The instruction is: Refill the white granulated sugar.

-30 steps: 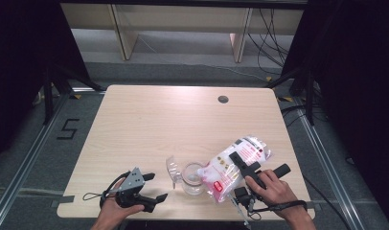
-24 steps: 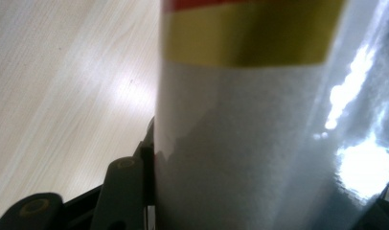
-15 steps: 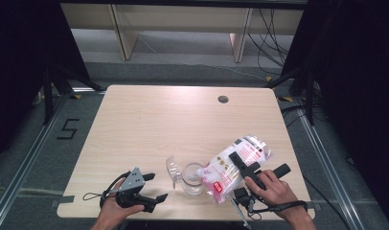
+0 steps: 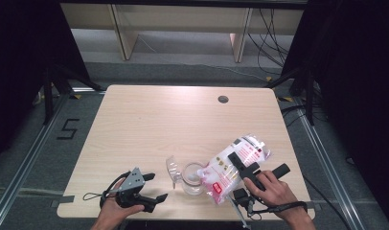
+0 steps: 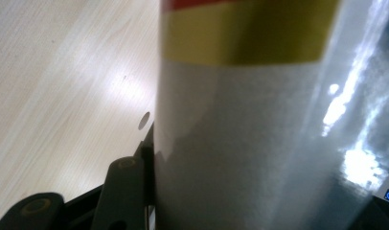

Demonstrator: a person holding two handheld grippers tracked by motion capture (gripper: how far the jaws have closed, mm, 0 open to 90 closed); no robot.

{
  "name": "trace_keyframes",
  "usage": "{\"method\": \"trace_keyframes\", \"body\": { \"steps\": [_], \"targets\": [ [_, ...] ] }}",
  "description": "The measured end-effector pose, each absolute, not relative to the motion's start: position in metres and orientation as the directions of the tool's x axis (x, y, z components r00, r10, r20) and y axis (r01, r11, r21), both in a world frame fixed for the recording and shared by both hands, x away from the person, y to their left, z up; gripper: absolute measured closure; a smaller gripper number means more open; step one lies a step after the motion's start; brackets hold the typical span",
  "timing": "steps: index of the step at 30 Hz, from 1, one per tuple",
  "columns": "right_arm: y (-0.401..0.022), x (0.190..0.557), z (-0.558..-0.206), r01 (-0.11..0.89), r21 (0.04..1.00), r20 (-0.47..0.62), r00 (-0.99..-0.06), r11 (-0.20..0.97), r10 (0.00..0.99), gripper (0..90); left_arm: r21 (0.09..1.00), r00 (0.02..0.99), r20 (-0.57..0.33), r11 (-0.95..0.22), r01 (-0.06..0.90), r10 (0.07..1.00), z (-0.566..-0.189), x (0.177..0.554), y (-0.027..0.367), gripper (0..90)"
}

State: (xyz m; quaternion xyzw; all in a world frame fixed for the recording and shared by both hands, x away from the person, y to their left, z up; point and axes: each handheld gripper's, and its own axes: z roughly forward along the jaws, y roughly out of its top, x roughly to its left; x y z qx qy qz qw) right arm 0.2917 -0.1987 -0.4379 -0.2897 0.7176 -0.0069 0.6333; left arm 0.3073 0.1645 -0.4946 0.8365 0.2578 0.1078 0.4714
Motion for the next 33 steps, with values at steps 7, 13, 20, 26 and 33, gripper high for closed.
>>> {"method": "trace_keyframes", "body": {
  "steps": [7, 13, 20, 26, 33],
  "targets": [
    [-0.1979, 0.293, -0.4378, -0.418, -0.402, -0.893, -0.018, 0.815, -0.449, 53.8, 0.84, 0.83, -0.086, -0.407, 0.358, 0.551, -0.4951, 0.3054, 0.1632, 15.3],
    [-0.1974, 0.292, -0.4369, -0.414, -0.399, -0.895, -0.019, 0.818, -0.446, 54.0, 0.838, 0.831, -0.08, -0.414, 0.355, 0.55, -0.4947, 0.3056, 0.1638, 15.3],
    [-0.1969, 0.2914, -0.4367, -0.416, -0.403, -0.893, -0.015, 0.815, -0.449, 54.2, 0.84, 0.83, -0.082, -0.41, 0.355, 0.551, -0.4949, 0.3056, 0.1636, 15.3],
    [-0.1971, 0.2919, -0.4366, -0.422, -0.395, -0.895, -0.023, 0.816, -0.445, 54.4, 0.842, 0.831, -0.087, -0.405, 0.356, 0.55, -0.495, 0.3056, 0.1634, 15.3],
    [-0.1991, 0.2917, -0.4385, -0.415, -0.375, -0.904, -0.033, 0.829, -0.425, 54.8, 0.845, 0.843, -0.065, -0.421, 0.331, 0.534, -0.4945, 0.3072, 0.1644, 15.3]
  ]
}}
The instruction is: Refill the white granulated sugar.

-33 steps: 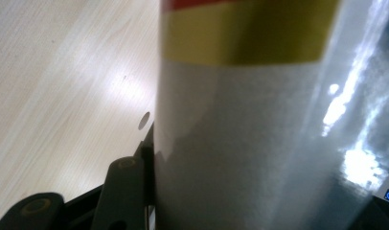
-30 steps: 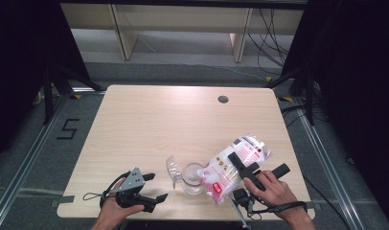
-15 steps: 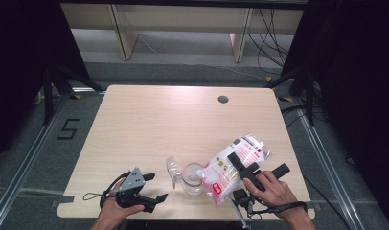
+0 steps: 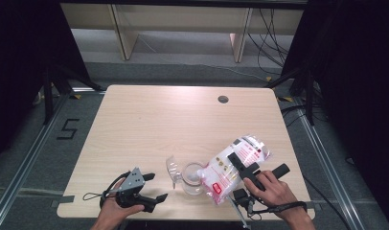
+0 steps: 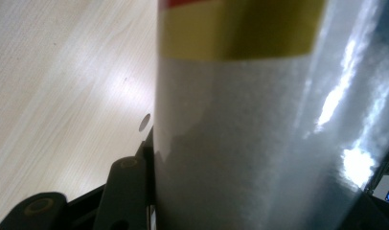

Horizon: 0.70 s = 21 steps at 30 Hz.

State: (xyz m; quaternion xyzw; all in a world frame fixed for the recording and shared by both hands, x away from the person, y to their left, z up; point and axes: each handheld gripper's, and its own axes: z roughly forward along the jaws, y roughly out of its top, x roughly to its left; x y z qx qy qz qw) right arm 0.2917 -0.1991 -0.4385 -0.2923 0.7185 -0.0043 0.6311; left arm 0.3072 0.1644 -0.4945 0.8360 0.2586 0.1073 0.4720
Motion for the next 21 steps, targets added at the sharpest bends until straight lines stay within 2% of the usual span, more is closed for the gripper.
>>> {"method": "trace_keyframes", "body": {
  "steps": [2, 10, 11, 12, 13, 21],
  "targets": [
    [-0.1991, 0.2918, -0.4384, -0.414, -0.377, -0.904, -0.031, 0.828, -0.427, 54.8, 0.85, 0.821, -0.098, -0.381, 0.364, 0.563, -0.496, 0.3055, 0.162, 15.3],
    [-0.1991, 0.2917, -0.4383, -0.416, -0.371, -0.904, -0.042, 0.831, -0.425, 55.3, 0.842, 0.839, -0.068, -0.42, 0.339, 0.54, -0.4945, 0.3067, 0.1644, 15.3],
    [-0.2, 0.2917, -0.4397, -0.413, -0.353, -0.911, -0.054, 0.84, -0.409, 55.4, 0.848, 0.822, -0.098, -0.386, 0.364, 0.561, -0.4955, 0.3052, 0.1624, 15.3],
    [-0.1986, 0.2921, -0.4379, -0.419, -0.377, -0.901, -0.042, 0.826, -0.433, 55.4, 0.846, 0.826, -0.092, -0.394, 0.359, 0.557, -0.4953, 0.3053, 0.1627, 15.3],
    [-0.1991, 0.2917, -0.4384, -0.417, -0.37, -0.904, -0.044, 0.831, -0.425, 55.5, 0.867, 0.794, -0.139, -0.315, 0.387, 0.592, -0.4976, 0.3037, 0.1574, 15.3],
    [-0.1989, 0.2923, -0.4373, -0.424, -0.373, -0.904, -0.033, 0.825, -0.426, 55.9, 0.864, 0.801, -0.13, -0.33, 0.381, 0.584, -0.4975, 0.3042, 0.1582, 15.3]
  ]
}}
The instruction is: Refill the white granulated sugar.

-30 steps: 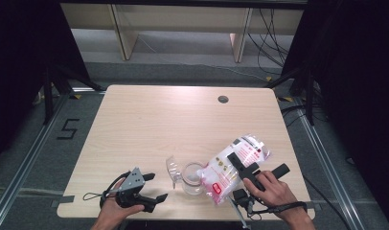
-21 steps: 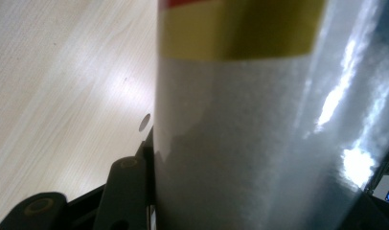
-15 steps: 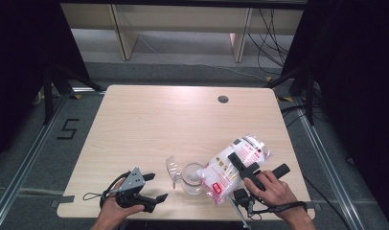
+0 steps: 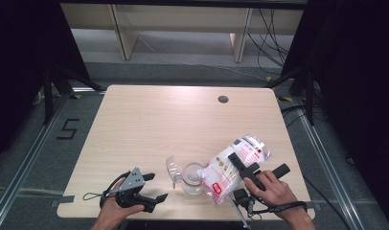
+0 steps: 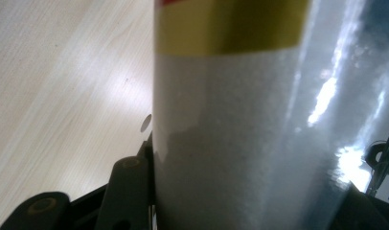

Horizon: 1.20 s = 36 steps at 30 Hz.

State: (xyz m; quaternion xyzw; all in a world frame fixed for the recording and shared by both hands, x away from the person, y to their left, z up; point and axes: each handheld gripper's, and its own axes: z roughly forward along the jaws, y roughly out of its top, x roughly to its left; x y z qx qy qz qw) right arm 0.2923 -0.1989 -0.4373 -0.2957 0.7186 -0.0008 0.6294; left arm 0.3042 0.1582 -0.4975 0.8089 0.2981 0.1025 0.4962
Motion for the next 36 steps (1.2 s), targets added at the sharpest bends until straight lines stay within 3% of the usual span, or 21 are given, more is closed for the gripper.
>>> {"method": "trace_keyframes", "body": {
  "steps": [36],
  "targets": [
    [-0.1994, 0.2912, -0.4337, -0.423, -0.383, -0.899, -0.035, 0.821, -0.437, 57.4, 0.863, 0.801, -0.131, -0.33, 0.382, 0.584, -0.4975, 0.3043, 0.1583, 15.3]
  ]
}}
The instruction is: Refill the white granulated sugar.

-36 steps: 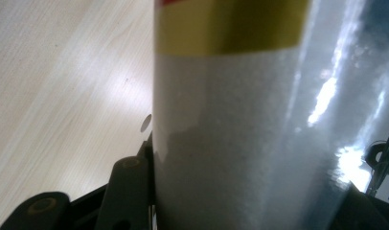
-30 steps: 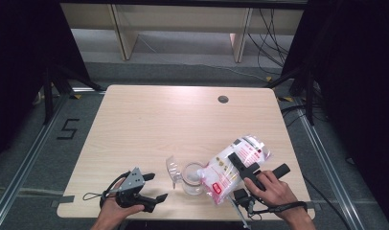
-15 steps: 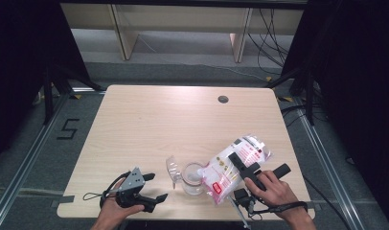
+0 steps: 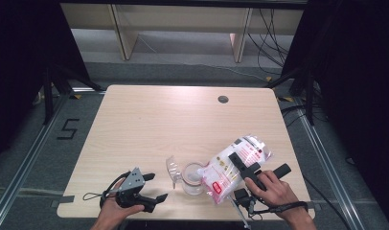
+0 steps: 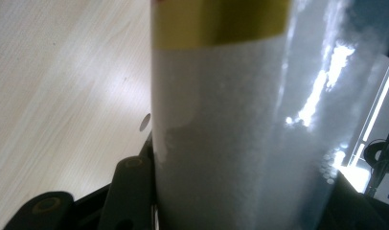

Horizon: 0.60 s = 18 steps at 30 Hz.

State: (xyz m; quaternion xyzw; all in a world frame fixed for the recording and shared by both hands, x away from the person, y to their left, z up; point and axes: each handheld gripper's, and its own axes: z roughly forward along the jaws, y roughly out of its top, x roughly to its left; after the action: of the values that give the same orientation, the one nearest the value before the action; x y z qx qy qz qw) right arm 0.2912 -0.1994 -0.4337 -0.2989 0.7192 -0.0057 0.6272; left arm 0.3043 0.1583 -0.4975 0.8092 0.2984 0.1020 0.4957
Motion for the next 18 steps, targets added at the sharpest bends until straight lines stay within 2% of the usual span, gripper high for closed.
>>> {"method": "trace_keyframes", "body": {
  "steps": [11, 12, 18],
  "targets": [
    [-0.1994, 0.2906, -0.4323, -0.421, -0.387, -0.898, -0.03, 0.82, -0.439, 57.8, 0.862, 0.799, -0.128, -0.332, 0.382, 0.587, -0.4973, 0.3039, 0.1581, 15.3],
    [-0.1996, 0.2906, -0.4323, -0.423, -0.385, -0.9, -0.026, 0.82, -0.436, 57.8, 0.853, 0.803, -0.1, -0.366, 0.373, 0.587, -0.4966, 0.3049, 0.1601, 15.3],
    [-0.2009, 0.2894, -0.4327, -0.41, -0.375, -0.905, -0.032, 0.831, -0.424, 58.0, 0.863, 0.801, -0.13, -0.331, 0.382, 0.584, -0.4974, 0.3043, 0.1582, 15.3]
  ]
}}
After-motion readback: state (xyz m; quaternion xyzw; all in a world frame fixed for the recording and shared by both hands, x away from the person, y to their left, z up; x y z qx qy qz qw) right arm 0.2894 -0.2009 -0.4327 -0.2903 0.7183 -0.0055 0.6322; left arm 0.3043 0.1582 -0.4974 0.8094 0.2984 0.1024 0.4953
